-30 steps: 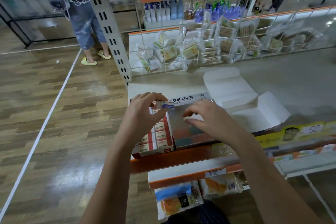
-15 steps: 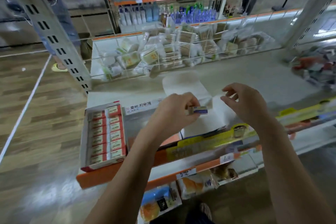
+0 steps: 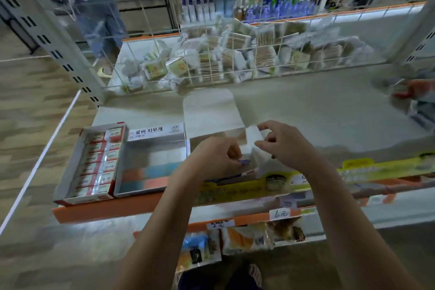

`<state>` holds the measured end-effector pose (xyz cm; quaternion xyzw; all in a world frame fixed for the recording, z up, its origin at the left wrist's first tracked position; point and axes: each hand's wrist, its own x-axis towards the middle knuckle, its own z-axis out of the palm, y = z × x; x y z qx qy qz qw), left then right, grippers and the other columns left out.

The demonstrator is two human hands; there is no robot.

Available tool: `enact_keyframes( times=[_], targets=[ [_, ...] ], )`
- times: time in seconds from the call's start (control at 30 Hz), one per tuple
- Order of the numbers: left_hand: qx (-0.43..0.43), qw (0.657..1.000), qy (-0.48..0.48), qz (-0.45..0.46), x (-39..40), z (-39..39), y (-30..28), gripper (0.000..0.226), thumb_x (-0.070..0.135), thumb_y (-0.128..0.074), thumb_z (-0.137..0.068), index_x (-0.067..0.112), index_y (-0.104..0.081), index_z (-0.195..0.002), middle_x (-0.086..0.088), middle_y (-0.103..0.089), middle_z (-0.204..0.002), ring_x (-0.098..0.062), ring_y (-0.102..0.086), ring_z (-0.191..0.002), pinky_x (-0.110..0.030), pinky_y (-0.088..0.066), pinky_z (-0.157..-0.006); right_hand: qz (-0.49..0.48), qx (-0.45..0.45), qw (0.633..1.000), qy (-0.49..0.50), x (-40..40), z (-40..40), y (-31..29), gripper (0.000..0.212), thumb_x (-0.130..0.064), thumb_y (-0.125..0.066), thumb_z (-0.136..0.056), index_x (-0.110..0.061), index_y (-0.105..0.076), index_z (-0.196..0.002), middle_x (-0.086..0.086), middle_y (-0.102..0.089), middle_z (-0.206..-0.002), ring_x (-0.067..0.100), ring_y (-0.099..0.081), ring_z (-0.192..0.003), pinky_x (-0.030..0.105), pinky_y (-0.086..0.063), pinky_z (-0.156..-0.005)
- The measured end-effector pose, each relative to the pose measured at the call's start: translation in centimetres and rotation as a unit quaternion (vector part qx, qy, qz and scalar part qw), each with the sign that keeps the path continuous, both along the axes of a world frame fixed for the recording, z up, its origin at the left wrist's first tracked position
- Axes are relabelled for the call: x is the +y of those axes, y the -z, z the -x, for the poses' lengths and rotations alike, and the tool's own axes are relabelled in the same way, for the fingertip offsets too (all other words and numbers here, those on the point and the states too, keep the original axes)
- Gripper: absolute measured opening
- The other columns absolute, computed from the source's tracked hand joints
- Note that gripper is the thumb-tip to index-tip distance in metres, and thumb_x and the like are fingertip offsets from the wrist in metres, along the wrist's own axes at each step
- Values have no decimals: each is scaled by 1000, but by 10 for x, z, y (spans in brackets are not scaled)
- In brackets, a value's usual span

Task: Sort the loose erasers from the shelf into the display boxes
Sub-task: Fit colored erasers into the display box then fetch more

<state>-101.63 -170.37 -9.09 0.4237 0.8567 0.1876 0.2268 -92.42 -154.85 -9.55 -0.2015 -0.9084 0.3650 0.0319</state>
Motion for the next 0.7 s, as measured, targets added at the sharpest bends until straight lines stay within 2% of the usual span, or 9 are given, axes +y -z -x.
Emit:
enact_keyframes(
  times=[0.1, 0.27, 0.37, 0.53, 0.7],
  targets=[
    [-3, 1000, -2, 6, 5, -1, 3, 22, 40, -67, -80, 22, -65, -92, 9, -62, -86, -10, -58, -80, -24, -48, -68, 29, 0, 999, -18, 6, -1, 4, 32, -20, -61, -87, -17, -54, -118, 5, -67, -70, 20, -59, -62, 35, -49, -65],
    [-41, 999, 6, 15, 9, -1, 8, 17, 40, -67, -83, 28, -61, -94, 17, -53, -83, 4, -50, -72, -9, -36, -59, 56, -9, 998, -39, 13, -1, 7, 28, -21, -61, -88, -21, -53, -115, 4, -65, -63, 12, -55, -53, 34, -50, -62],
    [-49, 999, 8, 12, 9, 2, 9, 20, 44, -64, -84, 28, -65, -95, 18, -55, -83, 2, -53, -75, -9, -39, -63, 66, -11, 997, -42, 15, 1, 8, 26, -20, -61, -88, -24, -53, -112, 0, -63, -58, 5, -53, -49, 29, -49, -61],
    [-52, 998, 31, 28, 12, 6, 11, 11, 26, -61, -88, 26, -70, -94, 21, -54, -78, 0, -52, -77, -10, -39, -66, 76, -24, 995, -54, 16, -1, 7, 22, -21, -62, -88, -30, -49, -104, -5, -63, -57, 4, -56, -50, 28, -51, -62],
    [-57, 997, 45, 29, 14, 3, 11, 10, 24, -63, -87, 24, -71, -93, 21, -55, -77, 2, -52, -74, -12, -42, -68, 75, -33, 995, -63, 15, -5, 7, 23, -22, -62, -88, -31, -48, -104, -3, -64, -58, 4, -56, -49, 25, -49, -59]
  ],
)
